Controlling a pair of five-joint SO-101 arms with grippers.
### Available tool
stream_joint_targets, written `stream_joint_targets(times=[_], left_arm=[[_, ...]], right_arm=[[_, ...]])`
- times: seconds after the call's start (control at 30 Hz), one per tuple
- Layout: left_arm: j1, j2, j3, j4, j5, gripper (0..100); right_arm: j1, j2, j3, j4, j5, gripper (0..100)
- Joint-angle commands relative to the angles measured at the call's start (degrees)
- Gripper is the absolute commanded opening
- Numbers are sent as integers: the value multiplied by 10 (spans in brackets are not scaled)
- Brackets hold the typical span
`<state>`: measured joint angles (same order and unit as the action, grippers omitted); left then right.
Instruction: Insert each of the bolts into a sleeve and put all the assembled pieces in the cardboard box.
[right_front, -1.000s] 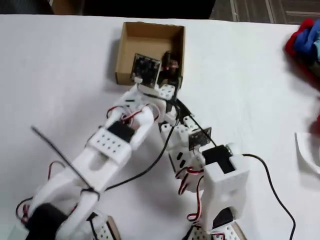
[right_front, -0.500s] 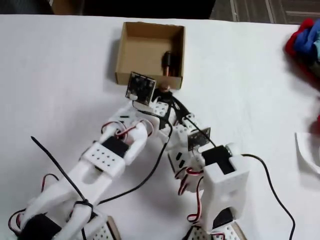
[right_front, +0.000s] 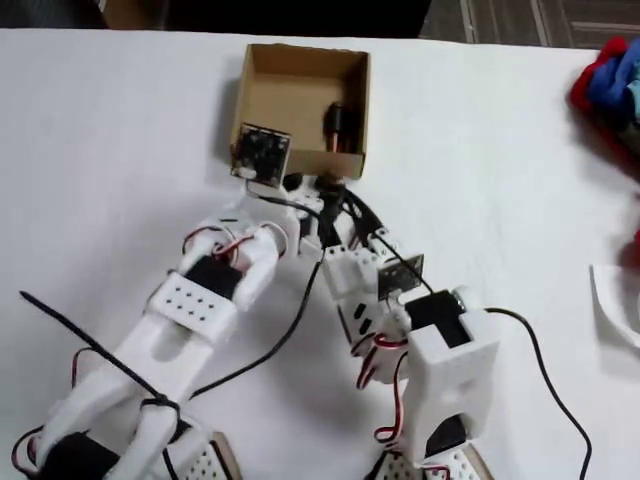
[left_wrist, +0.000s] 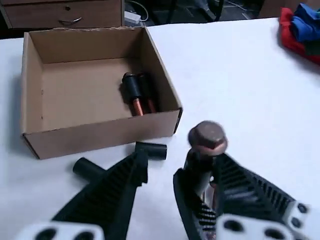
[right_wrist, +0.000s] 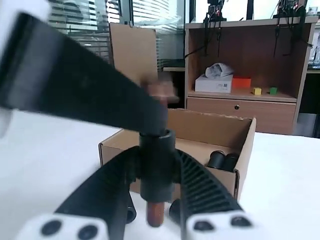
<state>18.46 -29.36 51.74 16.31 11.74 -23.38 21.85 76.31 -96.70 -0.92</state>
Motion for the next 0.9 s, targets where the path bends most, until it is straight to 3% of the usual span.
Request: stream_joint_targets(times=[0.0, 0.3, 0.43, 0.6, 0.73, 0.87], left_arm=[[-5, -23, -23, 2, -4, 321], [-4, -25, -67, 19, 0, 263], [-16, -25, -202, 130, 0, 263], [-96, -18, -335, 287, 0, 263], [-173, -19, -280, 359, -7, 263], [-221, -23, -189, 367, -120, 261]], right_arm=[[0, -5, -15, -20, 4, 22], [1, -5, -15, -18, 4, 22], [1, -5, -15, -18, 4, 22], [0, -4, -15, -15, 2, 22], [-1, -5, -20, -15, 3, 22], [8, -7, -37, -7, 3, 22]])
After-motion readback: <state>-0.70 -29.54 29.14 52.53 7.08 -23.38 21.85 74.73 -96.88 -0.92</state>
